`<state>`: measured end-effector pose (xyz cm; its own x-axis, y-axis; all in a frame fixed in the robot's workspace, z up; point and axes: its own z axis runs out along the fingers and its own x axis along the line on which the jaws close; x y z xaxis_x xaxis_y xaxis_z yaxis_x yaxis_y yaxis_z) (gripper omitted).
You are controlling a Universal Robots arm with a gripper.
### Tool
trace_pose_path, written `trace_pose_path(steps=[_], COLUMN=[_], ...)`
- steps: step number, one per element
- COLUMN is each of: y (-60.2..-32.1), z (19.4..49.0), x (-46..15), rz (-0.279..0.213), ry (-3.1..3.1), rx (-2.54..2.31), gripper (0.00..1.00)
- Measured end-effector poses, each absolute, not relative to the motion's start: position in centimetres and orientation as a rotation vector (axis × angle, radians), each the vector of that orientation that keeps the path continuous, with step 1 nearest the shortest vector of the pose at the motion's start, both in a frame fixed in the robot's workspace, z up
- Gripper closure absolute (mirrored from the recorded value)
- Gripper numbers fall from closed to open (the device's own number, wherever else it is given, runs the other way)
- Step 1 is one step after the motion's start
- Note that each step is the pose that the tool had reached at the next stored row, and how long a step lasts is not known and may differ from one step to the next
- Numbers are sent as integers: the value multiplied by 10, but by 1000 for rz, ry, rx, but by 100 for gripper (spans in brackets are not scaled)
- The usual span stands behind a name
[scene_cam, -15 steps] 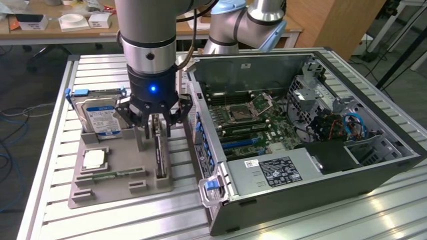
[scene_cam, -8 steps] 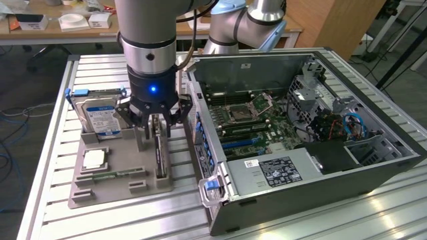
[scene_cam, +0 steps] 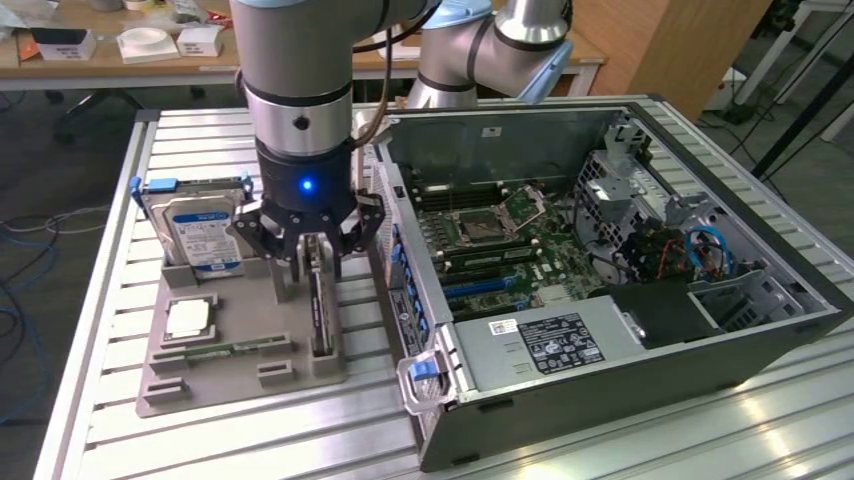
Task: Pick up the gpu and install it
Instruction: 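Pick up the gpu and move the gpu toward the slot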
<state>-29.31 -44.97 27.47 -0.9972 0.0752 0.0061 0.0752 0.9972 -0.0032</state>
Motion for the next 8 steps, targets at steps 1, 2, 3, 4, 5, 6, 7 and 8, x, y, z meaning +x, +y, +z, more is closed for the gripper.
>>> trace_pose_path(steps=[1, 2, 3, 4, 5, 6, 7, 8], y=[-450, -450, -450, -450, -450, -450, -450, -450], z=[274, 273, 273, 273, 273, 273, 273, 272], x=[-293, -293, -293, -293, -293, -293, -293, -293], rz=[5, 5, 5, 5, 5, 5, 5, 5], ry=[-3133, -3133, -3133, -3133, -3133, -3133, -3133, -3133], rx=[-118, -118, -118, -118, -118, -118, -118, -118], gripper=[51, 51, 51, 51, 51, 51, 51, 51])
